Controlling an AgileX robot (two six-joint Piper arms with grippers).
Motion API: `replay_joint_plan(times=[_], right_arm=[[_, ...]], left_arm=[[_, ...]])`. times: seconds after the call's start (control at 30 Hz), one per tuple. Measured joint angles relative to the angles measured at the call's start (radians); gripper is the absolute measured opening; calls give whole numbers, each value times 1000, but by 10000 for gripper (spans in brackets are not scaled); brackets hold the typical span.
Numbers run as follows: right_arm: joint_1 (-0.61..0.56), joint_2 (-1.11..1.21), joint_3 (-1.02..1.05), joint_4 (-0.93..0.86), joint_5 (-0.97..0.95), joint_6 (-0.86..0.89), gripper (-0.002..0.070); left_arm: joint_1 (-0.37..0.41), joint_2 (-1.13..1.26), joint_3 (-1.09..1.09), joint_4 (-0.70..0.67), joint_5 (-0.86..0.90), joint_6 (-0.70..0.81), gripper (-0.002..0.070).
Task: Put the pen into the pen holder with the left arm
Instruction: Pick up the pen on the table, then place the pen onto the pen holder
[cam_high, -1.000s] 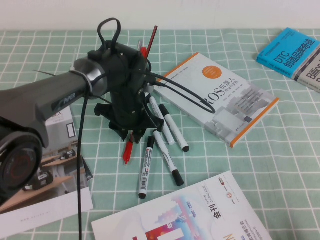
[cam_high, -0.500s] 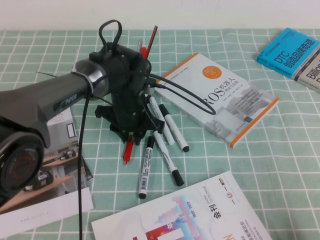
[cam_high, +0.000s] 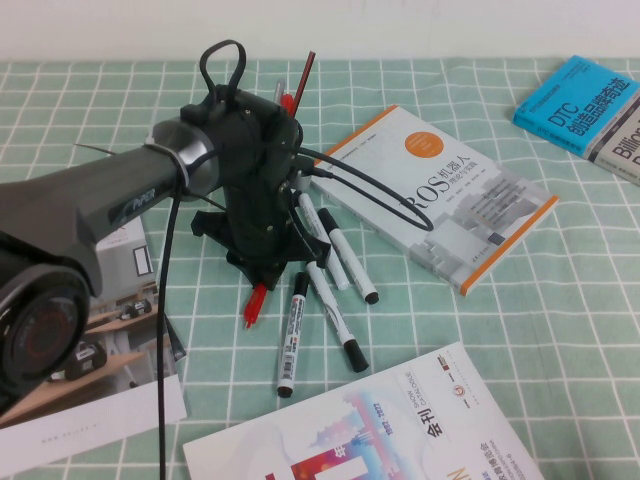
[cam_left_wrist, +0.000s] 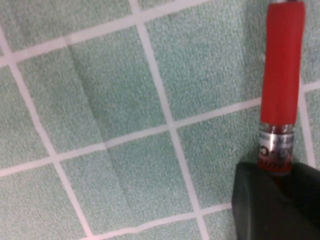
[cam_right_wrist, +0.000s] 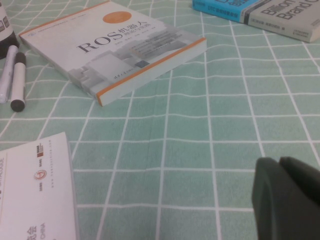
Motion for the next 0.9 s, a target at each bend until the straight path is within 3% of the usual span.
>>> replay_joint_plan(times=[0.33, 0.63, 0.9], right_arm=[[0, 0, 0, 0, 0, 0, -22], [0, 0, 0, 0, 0, 0, -22], [0, 0, 0, 0, 0, 0, -22]], left_arm=[[0, -12, -5, -6, 57, 59, 80], [-8, -159, 0, -160, 84, 199, 80], [-18, -363, 157, -200, -267, 292, 80]])
